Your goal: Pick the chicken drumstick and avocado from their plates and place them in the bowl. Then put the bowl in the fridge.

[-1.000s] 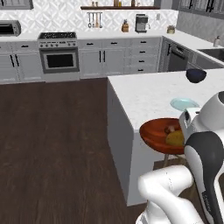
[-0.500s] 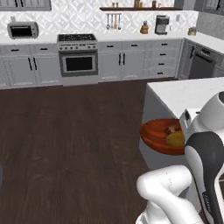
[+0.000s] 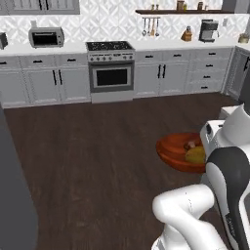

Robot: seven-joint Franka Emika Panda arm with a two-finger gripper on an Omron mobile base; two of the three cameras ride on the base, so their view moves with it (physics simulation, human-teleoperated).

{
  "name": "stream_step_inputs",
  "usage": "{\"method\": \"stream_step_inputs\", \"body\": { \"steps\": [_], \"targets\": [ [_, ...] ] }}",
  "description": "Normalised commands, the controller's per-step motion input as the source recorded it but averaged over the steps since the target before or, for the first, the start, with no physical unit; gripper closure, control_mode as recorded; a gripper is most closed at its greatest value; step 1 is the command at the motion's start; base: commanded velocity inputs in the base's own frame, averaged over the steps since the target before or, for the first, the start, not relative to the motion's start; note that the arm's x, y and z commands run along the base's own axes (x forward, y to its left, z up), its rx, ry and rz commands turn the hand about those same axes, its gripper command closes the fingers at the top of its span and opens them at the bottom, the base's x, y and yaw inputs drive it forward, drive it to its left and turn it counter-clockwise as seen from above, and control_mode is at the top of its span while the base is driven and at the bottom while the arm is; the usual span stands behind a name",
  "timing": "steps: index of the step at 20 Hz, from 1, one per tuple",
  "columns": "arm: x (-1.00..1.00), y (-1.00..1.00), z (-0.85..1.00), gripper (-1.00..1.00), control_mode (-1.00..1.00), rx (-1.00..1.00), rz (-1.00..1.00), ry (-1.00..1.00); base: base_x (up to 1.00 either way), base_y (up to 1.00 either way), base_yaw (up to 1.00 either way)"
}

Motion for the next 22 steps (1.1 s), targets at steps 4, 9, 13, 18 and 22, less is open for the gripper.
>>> {"method": "stream_step_inputs", "body": {
  "steps": [4, 9, 13, 18, 22],
  "targets": [
    [0.0, 0.0, 0.0, 1.0, 1.0, 0.0, 0.0, 0.0, 1.0, 1.0, -0.01],
    [0.0, 0.0, 0.0, 1.0, 1.0, 0.0, 0.0, 0.0, 1.0, 0.94, -0.01],
    [0.0, 0.0, 0.0, 1.0, 1.0, 0.0, 0.0, 0.0, 1.0, 0.37, -0.03],
    [0.0, 0.0, 0.0, 1.0, 1.0, 0.0, 0.0, 0.0, 1.0, 0.04, 0.0],
    [0.0, 0.0, 0.0, 1.0, 1.0, 0.0, 0.0, 0.0, 1.0, 0.0, 0.02]
  ]
}}
